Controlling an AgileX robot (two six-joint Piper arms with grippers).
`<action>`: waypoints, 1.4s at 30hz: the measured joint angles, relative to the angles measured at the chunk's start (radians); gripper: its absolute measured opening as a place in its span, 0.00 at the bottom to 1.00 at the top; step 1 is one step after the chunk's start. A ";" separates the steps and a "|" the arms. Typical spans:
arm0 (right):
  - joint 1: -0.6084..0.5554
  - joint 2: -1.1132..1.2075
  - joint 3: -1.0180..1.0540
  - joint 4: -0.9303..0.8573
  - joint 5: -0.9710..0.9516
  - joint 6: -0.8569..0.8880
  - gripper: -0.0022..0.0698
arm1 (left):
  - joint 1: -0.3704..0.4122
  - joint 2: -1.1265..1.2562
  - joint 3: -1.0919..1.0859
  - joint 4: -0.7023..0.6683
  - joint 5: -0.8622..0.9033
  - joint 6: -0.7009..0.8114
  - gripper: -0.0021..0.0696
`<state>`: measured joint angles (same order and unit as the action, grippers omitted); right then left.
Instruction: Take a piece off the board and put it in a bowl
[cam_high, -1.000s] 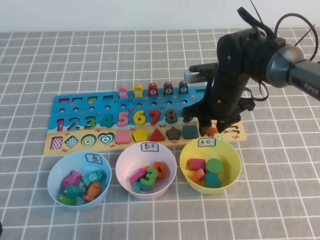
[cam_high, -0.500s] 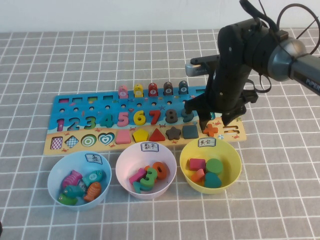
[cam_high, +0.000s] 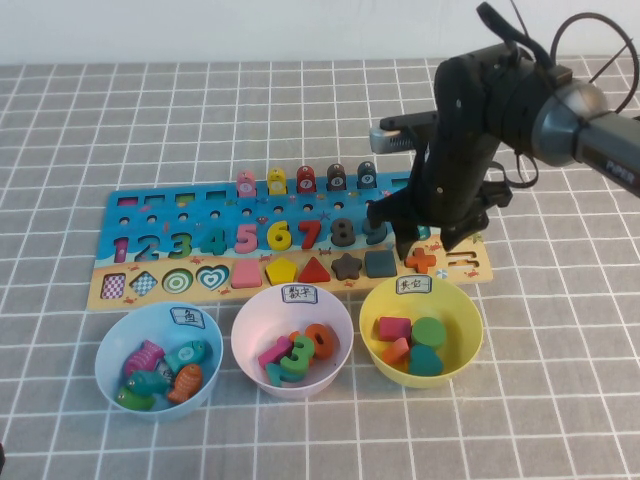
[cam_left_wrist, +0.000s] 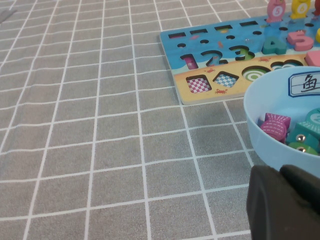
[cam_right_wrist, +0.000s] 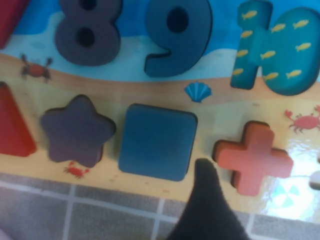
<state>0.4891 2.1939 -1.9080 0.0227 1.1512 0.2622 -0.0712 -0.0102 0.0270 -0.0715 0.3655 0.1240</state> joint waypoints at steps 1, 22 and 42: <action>0.000 0.009 0.000 0.000 0.000 0.000 0.62 | 0.000 0.000 0.000 0.000 0.000 0.000 0.03; -0.002 0.054 0.000 -0.002 -0.006 0.000 0.62 | 0.000 0.000 0.000 0.000 0.000 0.000 0.03; -0.002 0.055 -0.004 0.018 -0.011 0.000 0.45 | 0.000 0.000 0.000 0.000 0.000 0.000 0.03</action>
<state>0.4874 2.2490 -1.9118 0.0410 1.1405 0.2622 -0.0712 -0.0102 0.0270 -0.0715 0.3655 0.1240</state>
